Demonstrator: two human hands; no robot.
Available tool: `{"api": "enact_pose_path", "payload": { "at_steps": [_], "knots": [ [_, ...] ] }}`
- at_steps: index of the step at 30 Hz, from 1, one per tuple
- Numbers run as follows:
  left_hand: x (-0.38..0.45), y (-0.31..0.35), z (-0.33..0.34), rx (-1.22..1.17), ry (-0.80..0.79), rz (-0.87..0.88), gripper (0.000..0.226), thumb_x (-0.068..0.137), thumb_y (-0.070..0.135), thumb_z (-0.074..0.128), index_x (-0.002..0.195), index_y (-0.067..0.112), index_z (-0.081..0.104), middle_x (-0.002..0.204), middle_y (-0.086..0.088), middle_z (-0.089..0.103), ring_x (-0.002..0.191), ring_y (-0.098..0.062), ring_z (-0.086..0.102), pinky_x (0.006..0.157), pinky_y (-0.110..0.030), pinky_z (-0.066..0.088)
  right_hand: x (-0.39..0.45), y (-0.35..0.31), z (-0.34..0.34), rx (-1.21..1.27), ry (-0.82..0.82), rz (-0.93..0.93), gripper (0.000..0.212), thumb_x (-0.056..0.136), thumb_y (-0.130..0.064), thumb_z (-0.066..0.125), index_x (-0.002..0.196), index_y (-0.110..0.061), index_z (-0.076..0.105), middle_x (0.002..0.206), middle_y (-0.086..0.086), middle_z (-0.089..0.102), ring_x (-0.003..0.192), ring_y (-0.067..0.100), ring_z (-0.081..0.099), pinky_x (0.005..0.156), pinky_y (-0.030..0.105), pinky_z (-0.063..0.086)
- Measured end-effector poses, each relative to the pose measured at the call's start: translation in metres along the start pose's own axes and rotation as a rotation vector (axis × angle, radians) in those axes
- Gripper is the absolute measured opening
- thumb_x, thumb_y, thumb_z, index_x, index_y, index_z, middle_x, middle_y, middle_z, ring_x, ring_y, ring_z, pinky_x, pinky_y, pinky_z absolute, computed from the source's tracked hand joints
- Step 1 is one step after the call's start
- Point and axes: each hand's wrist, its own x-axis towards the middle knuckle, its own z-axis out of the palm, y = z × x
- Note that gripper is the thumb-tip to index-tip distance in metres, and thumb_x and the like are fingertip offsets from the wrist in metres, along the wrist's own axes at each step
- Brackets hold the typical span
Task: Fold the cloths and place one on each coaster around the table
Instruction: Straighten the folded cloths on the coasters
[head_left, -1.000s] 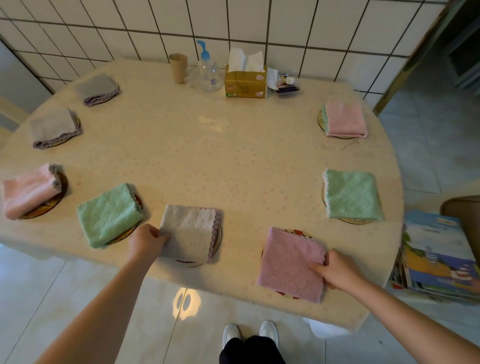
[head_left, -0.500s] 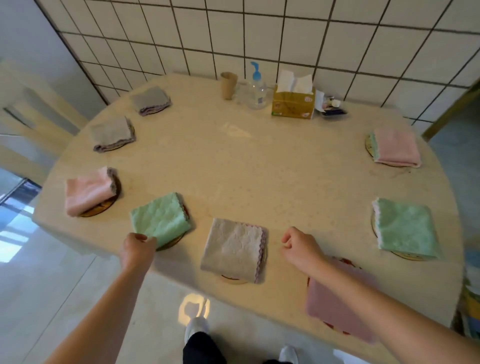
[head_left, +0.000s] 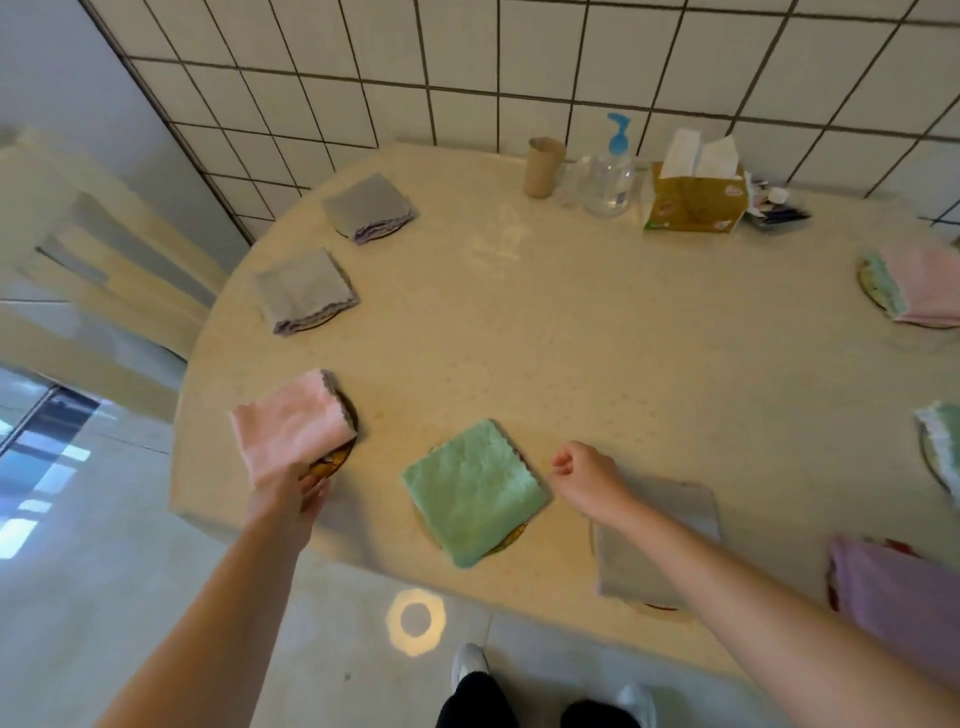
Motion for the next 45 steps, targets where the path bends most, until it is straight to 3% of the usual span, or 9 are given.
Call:
{"api": "enact_pose_path", "payload": {
  "at_steps": [5, 10, 14, 18, 25, 35, 37, 40, 45],
  "knots": [
    [0.03, 0.015, 0.007, -0.172, 0.0, -0.236, 0.006, 0.094, 0.009, 0.045, 0.093, 0.005, 0.049, 0.076, -0.006, 0.045, 0.077, -0.012, 0.055, 0.085, -0.025, 0.05, 0.015, -0.031, 0.021, 0.014, -0.033, 0.021, 0.033, 0.084, -0.027, 0.062, 0.113, -0.013, 0.056, 0.113, 0.004, 0.064, 0.101, 0.022, 0.059, 0.087, 0.033, 0.048],
    [0.034, 0.021, 0.014, -0.353, 0.06, -0.324, 0.036, 0.094, 0.017, 0.053, 0.127, 0.007, 0.044, 0.121, -0.005, 0.049, 0.122, -0.014, 0.049, 0.091, -0.027, 0.046, 0.028, -0.041, 0.026, -0.031, -0.066, 0.054, 0.039, 0.082, -0.029, 0.064, 0.114, -0.008, 0.056, 0.112, 0.009, 0.064, 0.101, 0.025, 0.059, 0.083, 0.033, 0.048],
    [0.032, 0.023, 0.021, -0.444, 0.107, -0.283, 0.048, 0.09, 0.01, 0.06, 0.135, 0.014, 0.044, 0.132, -0.003, 0.053, 0.119, -0.014, 0.052, 0.088, -0.027, 0.049, 0.034, -0.044, 0.034, -0.105, -0.056, 0.044, 0.038, 0.079, -0.038, 0.067, 0.103, -0.009, 0.059, 0.105, 0.01, 0.065, 0.088, 0.023, 0.059, 0.069, 0.028, 0.044],
    [0.038, 0.018, 0.018, -0.471, 0.097, -0.233, 0.053, 0.09, 0.008, 0.06, 0.138, 0.015, 0.039, 0.138, -0.005, 0.047, 0.123, -0.018, 0.049, 0.094, -0.027, 0.048, 0.033, -0.049, 0.043, -0.215, -0.016, 0.037, 0.053, 0.079, -0.049, 0.066, 0.11, -0.007, 0.056, 0.113, 0.012, 0.058, 0.098, 0.028, 0.059, 0.075, 0.031, 0.045],
    [0.054, 0.005, -0.01, -0.438, 0.054, -0.154, 0.053, 0.091, -0.001, 0.051, 0.14, 0.012, 0.036, 0.137, -0.011, 0.047, 0.109, -0.029, 0.053, 0.076, -0.037, 0.051, 0.034, -0.056, 0.043, -0.12, -0.169, 0.107, 0.039, 0.076, -0.036, 0.068, 0.107, -0.014, 0.061, 0.103, 0.004, 0.066, 0.088, 0.02, 0.061, 0.067, 0.027, 0.046],
    [0.064, 0.02, -0.046, -0.157, -0.144, -0.05, 0.046, 0.092, -0.008, 0.044, 0.135, 0.006, 0.038, 0.103, -0.017, 0.055, 0.089, -0.032, 0.057, 0.074, -0.041, 0.056, 0.008, -0.034, 0.058, 0.88, -0.185, 0.381, 0.033, 0.09, -0.009, 0.059, 0.122, -0.012, 0.054, 0.111, 0.013, 0.066, 0.096, 0.031, 0.065, 0.075, 0.046, 0.055],
    [0.067, 0.027, -0.053, -0.103, -0.177, -0.03, 0.044, 0.092, -0.009, 0.045, 0.132, 0.007, 0.042, 0.11, -0.021, 0.053, 0.082, -0.031, 0.057, 0.058, -0.039, 0.06, -0.001, -0.029, 0.067, 0.866, -0.124, 0.436, 0.033, 0.089, -0.01, 0.06, 0.121, -0.012, 0.053, 0.11, 0.014, 0.065, 0.093, 0.031, 0.064, 0.064, 0.037, 0.053],
    [0.071, 0.032, -0.059, -0.064, -0.226, -0.06, 0.046, 0.092, -0.009, 0.046, 0.134, 0.007, 0.04, 0.123, -0.022, 0.048, 0.089, -0.032, 0.056, 0.072, -0.046, 0.057, -0.009, -0.026, 0.077, 0.818, -0.056, 0.459, 0.034, 0.086, -0.011, 0.063, 0.12, -0.01, 0.055, 0.107, 0.014, 0.066, 0.091, 0.03, 0.064, 0.062, 0.032, 0.05],
    [0.067, 0.043, -0.053, -0.107, -0.451, 0.021, 0.042, 0.092, -0.007, 0.044, 0.13, 0.009, 0.043, 0.116, -0.015, 0.054, 0.098, -0.028, 0.058, 0.062, -0.036, 0.06, -0.009, -0.031, 0.082, 0.762, 0.041, 0.37, 0.034, 0.086, -0.007, 0.061, 0.119, -0.014, 0.056, 0.111, 0.01, 0.066, 0.096, 0.029, 0.063, 0.082, 0.042, 0.054]
  ]
}}
